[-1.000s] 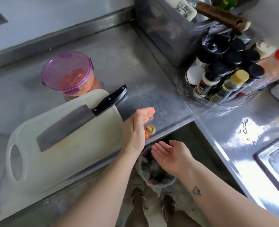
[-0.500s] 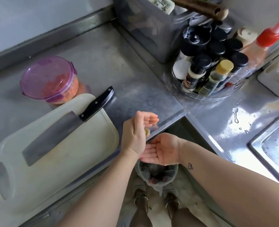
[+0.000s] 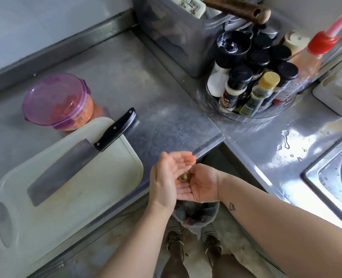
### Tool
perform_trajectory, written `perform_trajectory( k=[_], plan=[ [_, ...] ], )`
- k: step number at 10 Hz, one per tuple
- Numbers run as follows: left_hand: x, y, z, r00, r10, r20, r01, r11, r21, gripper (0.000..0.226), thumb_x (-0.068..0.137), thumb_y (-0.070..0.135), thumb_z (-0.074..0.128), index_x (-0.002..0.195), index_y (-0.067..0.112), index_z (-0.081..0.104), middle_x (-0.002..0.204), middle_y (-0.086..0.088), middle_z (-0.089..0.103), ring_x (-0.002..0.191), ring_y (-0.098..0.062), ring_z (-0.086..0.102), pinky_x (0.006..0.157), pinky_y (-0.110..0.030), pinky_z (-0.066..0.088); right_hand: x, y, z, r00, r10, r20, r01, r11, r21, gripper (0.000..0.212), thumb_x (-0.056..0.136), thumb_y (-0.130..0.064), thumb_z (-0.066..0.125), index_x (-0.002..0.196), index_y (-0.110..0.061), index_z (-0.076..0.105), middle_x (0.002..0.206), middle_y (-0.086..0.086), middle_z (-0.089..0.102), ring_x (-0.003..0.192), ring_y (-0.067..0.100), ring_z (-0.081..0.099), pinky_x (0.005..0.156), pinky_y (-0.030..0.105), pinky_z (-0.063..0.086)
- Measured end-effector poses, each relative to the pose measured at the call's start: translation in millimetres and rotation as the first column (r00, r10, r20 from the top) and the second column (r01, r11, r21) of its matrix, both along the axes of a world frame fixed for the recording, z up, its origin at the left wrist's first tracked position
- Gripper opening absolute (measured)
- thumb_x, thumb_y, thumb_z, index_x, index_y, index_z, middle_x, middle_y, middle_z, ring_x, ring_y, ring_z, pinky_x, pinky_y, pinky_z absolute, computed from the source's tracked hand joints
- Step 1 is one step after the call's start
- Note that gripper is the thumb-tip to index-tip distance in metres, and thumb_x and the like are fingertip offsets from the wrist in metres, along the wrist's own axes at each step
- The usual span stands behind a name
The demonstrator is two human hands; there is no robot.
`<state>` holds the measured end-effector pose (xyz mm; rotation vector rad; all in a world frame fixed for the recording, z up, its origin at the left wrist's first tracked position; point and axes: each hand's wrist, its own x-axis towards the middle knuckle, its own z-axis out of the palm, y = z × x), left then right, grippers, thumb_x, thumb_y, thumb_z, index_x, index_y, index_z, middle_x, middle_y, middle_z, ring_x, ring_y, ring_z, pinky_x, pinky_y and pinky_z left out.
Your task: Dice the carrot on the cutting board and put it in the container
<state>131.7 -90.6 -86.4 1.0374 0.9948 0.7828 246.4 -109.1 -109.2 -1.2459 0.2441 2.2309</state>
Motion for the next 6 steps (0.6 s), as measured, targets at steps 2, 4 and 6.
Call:
perform_trajectory(
  k=[2,4,6],
  plan=[
    [-14,3,3,0.996,0.093,0.015,-0.093,0.995,0.024,0.054,0.089,0.043,0.023,0.09,0.011,0.068,0.084,-0.008,0.073,0.092,-0.024,0.068,0.082,-0.03,0.053,13,-18,-5,0.975,-0.085,0.203,0.086,0.996,0.003,0.035,0.1,-0.013,0.036,0.09,0.003,0.065,0.083,0.018,0.071,0.074,0.023,0.071,0.072,0.032,0.059],
    [-19,-5,0,0.99,0.143,-0.004,-0.143,0.99,-0.009,0.052,0.088,0.042,0.025,0.087,0.011,0.067,0.079,-0.005,0.072,0.086,-0.021,0.068,0.078,-0.028,0.054,11,-42,-44,0.832,-0.005,0.555,0.059,0.995,-0.079,0.021,0.1,-0.004,0.043,0.083,-0.004,0.055,0.075,0.009,0.05,0.067,0.017,0.05,0.063,0.025,0.045],
    [-19,-2,0,0.989,0.148,-0.015,-0.148,0.989,-0.014,0.051,0.088,0.041,0.025,0.086,0.012,0.067,0.079,-0.005,0.073,0.085,-0.02,0.068,0.08,-0.029,0.054,9,-44,-70,0.783,0.072,0.618,-0.012,0.995,-0.101,0.03,0.102,-0.011,0.042,0.129,-0.003,0.049,0.125,0.01,0.05,0.125,0.027,0.045,0.095,0.034,0.037]
  ],
)
